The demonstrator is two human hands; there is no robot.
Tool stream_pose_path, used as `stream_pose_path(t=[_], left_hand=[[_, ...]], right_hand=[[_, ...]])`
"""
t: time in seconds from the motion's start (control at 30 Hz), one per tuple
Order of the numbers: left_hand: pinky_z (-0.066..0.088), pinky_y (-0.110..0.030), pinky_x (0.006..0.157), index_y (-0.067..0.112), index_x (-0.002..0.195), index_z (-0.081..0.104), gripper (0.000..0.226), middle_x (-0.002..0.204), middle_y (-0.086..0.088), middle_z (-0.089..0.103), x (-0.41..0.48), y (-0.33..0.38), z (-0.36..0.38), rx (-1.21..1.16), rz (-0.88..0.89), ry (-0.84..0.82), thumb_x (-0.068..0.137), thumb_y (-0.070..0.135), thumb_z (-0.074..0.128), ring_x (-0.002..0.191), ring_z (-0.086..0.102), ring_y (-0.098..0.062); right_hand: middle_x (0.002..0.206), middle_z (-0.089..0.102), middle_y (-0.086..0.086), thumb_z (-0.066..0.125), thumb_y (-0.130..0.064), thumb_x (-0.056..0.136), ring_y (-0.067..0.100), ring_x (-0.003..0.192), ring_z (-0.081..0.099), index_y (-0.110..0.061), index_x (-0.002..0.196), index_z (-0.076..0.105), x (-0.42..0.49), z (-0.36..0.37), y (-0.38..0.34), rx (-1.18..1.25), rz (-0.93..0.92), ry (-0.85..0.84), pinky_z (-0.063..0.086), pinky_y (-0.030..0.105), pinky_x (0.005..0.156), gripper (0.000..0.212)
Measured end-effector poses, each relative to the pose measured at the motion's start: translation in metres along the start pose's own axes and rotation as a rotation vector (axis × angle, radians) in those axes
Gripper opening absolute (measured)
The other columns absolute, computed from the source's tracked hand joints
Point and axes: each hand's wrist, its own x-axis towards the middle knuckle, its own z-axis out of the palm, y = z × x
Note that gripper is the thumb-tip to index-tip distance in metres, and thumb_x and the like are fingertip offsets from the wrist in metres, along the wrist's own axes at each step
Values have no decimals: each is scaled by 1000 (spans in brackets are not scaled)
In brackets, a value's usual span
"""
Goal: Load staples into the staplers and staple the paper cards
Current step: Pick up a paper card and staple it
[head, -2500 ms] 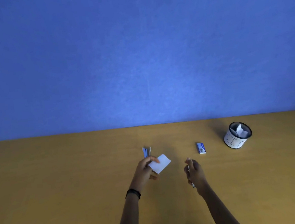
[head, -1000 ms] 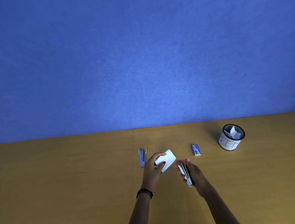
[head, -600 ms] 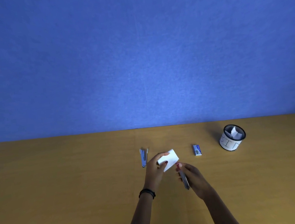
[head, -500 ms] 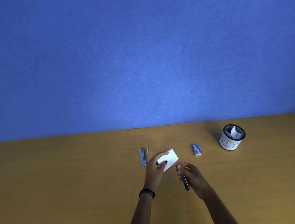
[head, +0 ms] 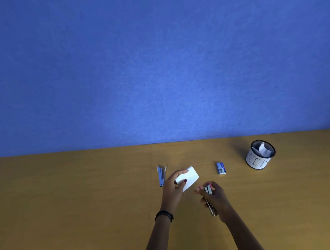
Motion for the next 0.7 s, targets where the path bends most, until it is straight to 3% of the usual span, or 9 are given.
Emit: stream_pose_path(t=[0.13,0.27,0.43,0.63,0.7], left_hand=[[47,-26,69,34,101,64,32,113,23,62,2,-1,0,8,0,-1,89,6,55,100,59,-8],[48,-28,69,37,99,64,34,112,26,61,3,-2,0,16,-8,5,89,6,55,99,58,-4],[48,-26,70,42,96,63,39,107,33,61,5,-3,0,19,-15,6,88,4,55,97,57,6],[47,-14,86,28,109,67,28,111,23,63,10,-8,3,47,7,-5,94,10,52,109,56,5],[45,-9,84,24,109,69,26,109,22,64,10,-10,3,41,1,-2,94,10,52,108,57,5]], right_hand=[[80,64,19,73,-13,79,15,50,50,-9,107,58,1,3,-3,-74,-20,-31,43,25,46,32],[93,70,18,57,-24,92,16,61,52,-11,111,58,-2,6,-7,-96,-18,-76,46,28,56,23],[86,60,12,26,-42,100,17,62,50,-9,103,64,-3,8,-11,89,124,-150,41,28,58,51],[77,63,6,33,-40,99,15,66,58,-10,95,67,-6,4,-7,60,-30,-262,46,23,57,46],[77,64,7,40,-38,97,16,66,59,-9,93,66,-7,5,-10,84,-53,-257,48,24,56,40]])
